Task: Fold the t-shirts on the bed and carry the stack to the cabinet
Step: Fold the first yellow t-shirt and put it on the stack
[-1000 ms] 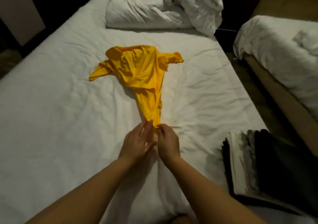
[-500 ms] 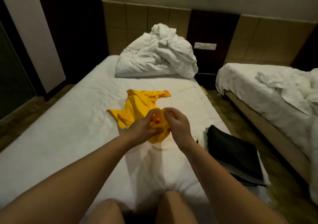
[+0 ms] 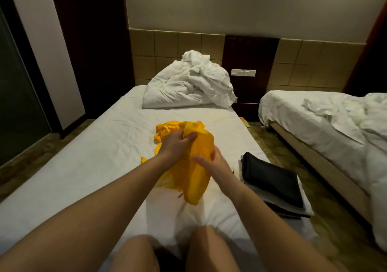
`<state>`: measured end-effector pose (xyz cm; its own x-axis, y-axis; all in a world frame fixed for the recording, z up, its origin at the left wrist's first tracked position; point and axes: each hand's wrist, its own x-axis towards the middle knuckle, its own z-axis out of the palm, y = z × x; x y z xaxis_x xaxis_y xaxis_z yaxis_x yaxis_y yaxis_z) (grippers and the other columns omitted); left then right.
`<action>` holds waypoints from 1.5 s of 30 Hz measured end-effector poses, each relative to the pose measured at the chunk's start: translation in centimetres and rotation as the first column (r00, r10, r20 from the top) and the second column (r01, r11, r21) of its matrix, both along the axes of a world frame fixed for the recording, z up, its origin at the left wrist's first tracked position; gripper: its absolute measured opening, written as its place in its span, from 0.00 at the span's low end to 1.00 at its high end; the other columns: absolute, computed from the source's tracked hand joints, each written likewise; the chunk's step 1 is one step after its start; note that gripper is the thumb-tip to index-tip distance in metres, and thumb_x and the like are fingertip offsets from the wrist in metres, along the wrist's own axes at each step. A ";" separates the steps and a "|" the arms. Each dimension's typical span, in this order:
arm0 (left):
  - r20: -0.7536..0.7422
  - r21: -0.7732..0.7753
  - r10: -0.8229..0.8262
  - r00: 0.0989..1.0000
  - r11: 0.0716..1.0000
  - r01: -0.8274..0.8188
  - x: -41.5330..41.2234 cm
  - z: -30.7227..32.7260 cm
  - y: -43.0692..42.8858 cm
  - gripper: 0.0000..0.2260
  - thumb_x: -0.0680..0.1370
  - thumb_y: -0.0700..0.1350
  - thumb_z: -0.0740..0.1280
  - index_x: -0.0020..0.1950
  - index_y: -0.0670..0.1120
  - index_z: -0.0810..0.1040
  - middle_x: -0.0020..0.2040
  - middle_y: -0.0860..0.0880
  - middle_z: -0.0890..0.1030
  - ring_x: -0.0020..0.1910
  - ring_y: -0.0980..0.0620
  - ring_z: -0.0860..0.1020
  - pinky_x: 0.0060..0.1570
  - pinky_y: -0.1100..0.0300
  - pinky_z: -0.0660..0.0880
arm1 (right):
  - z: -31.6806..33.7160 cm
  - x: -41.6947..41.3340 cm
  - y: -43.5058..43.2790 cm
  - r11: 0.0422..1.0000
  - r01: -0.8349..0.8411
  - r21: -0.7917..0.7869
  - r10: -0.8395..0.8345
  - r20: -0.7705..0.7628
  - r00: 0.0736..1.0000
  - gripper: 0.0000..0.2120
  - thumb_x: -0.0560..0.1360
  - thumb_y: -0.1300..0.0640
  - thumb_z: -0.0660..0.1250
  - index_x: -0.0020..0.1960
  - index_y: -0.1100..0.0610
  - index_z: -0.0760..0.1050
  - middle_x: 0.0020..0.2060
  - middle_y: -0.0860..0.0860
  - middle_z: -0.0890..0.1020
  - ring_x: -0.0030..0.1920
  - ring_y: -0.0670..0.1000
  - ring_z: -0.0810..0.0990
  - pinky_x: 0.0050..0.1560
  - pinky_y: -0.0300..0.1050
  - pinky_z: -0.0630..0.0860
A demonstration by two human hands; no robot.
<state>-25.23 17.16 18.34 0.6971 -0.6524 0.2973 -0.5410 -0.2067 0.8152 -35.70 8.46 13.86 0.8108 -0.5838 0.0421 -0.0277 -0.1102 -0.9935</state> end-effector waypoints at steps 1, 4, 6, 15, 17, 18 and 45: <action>-0.018 -0.027 0.033 0.999 0.999 -0.033 0.0 0.3 -0.1 0.11 0.79 0.47 0.62 0.52 0.42 0.79 0.51 0.43 0.80 0.47 0.49 0.74 0.40 0.61 0.62 | -0.8 -0.1 0.3 0.999 -0.007 -0.047 0.004 -0.055 0.998 0.22 0.74 0.51 0.69 0.65 0.50 0.66 0.56 0.50 0.76 0.58 0.54 0.76 0.56 0.48 0.75; -0.077 -0.094 0.126 0.989 0.987 -0.133 1.1 0.8 0.1 0.09 0.79 0.49 0.61 0.47 0.45 0.78 0.49 0.42 0.80 0.50 0.44 0.76 0.43 0.57 0.65 | -2.0 -0.1 0.4 0.987 0.066 -0.149 -0.087 -0.139 0.987 0.08 0.78 0.51 0.62 0.54 0.53 0.73 0.48 0.51 0.79 0.52 0.55 0.77 0.50 0.47 0.74; -0.078 -0.102 0.178 0.981 0.977 -0.185 2.5 0.8 0.5 0.10 0.79 0.51 0.61 0.45 0.45 0.76 0.49 0.40 0.80 0.52 0.40 0.77 0.45 0.54 0.69 | -1.6 0.0 -0.2 0.973 0.143 -0.182 -0.169 -0.137 0.976 0.08 0.80 0.53 0.59 0.51 0.55 0.74 0.44 0.52 0.78 0.48 0.54 0.76 0.47 0.49 0.74; 0.397 0.108 0.029 0.917 0.991 -0.078 4.4 3.5 0.8 0.36 0.73 0.58 0.67 0.75 0.58 0.52 0.74 0.48 0.60 0.71 0.46 0.62 0.64 0.51 0.66 | 8.5 3.4 -1.1 0.882 0.082 -0.464 -0.047 0.086 0.995 0.05 0.78 0.57 0.61 0.46 0.52 0.75 0.39 0.48 0.78 0.40 0.45 0.74 0.45 0.44 0.71; 0.340 0.241 -0.212 0.916 0.961 0.133 3.7 4.8 0.2 0.31 0.74 0.55 0.68 0.73 0.57 0.58 0.71 0.49 0.67 0.67 0.47 0.67 0.61 0.54 0.68 | 9.8 3.9 -1.1 0.842 0.045 -0.538 -0.014 0.063 0.998 0.06 0.77 0.58 0.62 0.43 0.52 0.75 0.34 0.45 0.76 0.37 0.43 0.73 0.39 0.42 0.68; 0.273 0.243 -0.247 0.930 0.953 0.182 3.5 5.4 -0.1 0.26 0.74 0.53 0.68 0.71 0.55 0.63 0.67 0.48 0.72 0.63 0.47 0.71 0.57 0.55 0.70 | 10.0 4.0 -1.2 0.842 0.055 -0.537 -0.016 0.076 0.997 0.05 0.77 0.58 0.63 0.43 0.51 0.75 0.34 0.45 0.76 0.37 0.43 0.74 0.39 0.43 0.69; 0.182 0.008 -0.235 0.955 0.971 0.237 5.6 15.6 -1.3 0.06 0.77 0.50 0.65 0.51 0.49 0.75 0.44 0.53 0.76 0.45 0.54 0.76 0.40 0.64 0.74 | 18.5 5.4 -3.7 0.934 -0.007 -0.358 0.093 0.222 0.971 0.10 0.77 0.50 0.63 0.56 0.55 0.71 0.45 0.48 0.77 0.48 0.47 0.78 0.48 0.39 0.76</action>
<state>-19.64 15.85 33.96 0.4576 -0.7867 0.4142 -0.7114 -0.0445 0.7014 -30.32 4.78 32.39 0.7809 -0.4555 0.4274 0.2130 -0.4490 -0.8678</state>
